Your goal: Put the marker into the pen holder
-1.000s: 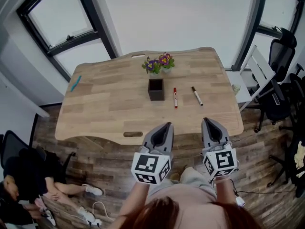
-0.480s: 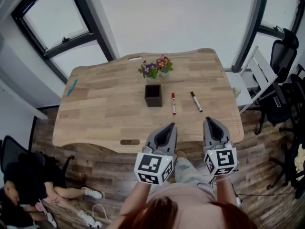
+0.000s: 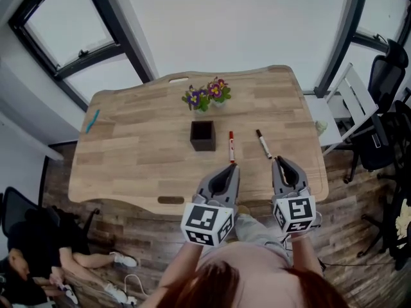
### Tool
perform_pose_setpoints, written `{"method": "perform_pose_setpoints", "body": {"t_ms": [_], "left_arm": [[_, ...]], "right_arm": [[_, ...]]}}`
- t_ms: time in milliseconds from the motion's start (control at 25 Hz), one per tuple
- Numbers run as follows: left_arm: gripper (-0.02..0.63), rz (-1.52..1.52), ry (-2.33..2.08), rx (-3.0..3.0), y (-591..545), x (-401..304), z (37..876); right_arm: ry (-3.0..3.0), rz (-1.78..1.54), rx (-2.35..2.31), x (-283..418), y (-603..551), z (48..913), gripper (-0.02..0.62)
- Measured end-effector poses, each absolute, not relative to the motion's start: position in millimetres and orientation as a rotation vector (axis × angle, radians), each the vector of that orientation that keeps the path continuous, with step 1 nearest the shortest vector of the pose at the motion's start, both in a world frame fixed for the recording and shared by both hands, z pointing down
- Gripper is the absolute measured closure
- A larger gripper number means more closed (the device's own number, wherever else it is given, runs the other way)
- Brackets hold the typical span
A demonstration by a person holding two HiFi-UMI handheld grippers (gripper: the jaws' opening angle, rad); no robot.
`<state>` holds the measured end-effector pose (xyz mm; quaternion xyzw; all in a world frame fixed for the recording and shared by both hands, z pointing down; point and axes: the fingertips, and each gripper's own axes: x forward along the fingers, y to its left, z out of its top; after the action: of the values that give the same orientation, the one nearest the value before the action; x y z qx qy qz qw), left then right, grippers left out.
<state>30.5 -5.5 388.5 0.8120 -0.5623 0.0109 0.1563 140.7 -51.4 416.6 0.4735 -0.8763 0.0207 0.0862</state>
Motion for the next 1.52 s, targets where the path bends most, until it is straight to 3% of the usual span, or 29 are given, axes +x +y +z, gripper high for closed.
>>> {"method": "perform_pose_setpoints", "body": {"t_ms": [1520], "left_arm": [[0.604,0.116,-1.652,2.197,-110.9,38.1,430.2]], "right_arm": [[-2.391,0.274,1.024,149.4,-146.4,581.7,0.545]]}}
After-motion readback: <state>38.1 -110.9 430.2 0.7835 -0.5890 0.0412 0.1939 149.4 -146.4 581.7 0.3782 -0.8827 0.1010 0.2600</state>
